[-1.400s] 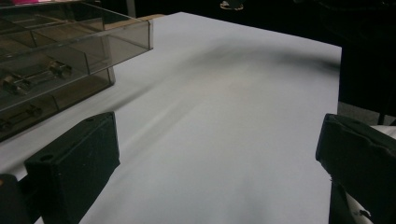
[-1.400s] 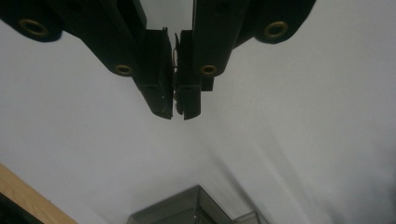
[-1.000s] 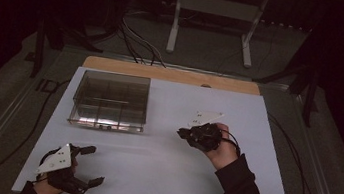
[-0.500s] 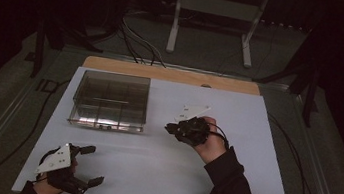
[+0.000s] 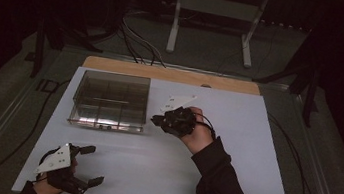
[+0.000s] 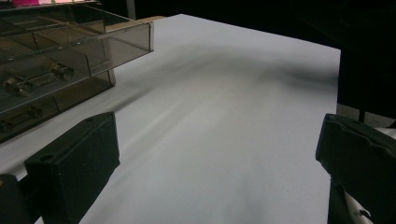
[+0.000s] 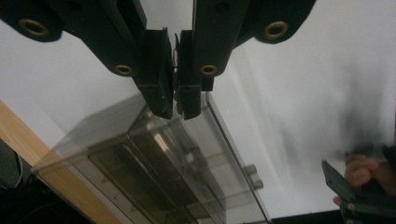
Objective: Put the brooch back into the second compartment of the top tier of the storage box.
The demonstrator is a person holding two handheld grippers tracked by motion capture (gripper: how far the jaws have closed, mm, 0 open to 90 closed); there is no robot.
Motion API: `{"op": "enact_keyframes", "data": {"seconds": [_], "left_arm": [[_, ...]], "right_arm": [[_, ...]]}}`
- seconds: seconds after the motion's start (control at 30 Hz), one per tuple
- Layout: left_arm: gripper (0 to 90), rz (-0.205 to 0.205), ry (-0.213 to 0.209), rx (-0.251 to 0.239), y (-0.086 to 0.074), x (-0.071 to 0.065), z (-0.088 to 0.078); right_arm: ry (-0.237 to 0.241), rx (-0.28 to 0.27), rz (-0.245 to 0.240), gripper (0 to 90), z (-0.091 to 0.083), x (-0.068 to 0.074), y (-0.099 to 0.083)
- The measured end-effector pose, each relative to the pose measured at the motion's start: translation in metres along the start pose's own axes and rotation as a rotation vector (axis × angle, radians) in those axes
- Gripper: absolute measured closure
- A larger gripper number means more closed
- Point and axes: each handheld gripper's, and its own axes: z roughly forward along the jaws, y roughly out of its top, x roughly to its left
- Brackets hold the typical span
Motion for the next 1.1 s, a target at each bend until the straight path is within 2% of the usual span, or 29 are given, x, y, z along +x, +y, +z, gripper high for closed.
{"op": "enact_keyframes", "data": {"seconds": [1.1], "left_arm": [[0.6, -0.001, -0.004, -0.003, 0.0, 0.0, -0.001]], "right_arm": [[0.06, -0.016, -0.033, 85.3, 0.05, 0.007, 0.058]]}}
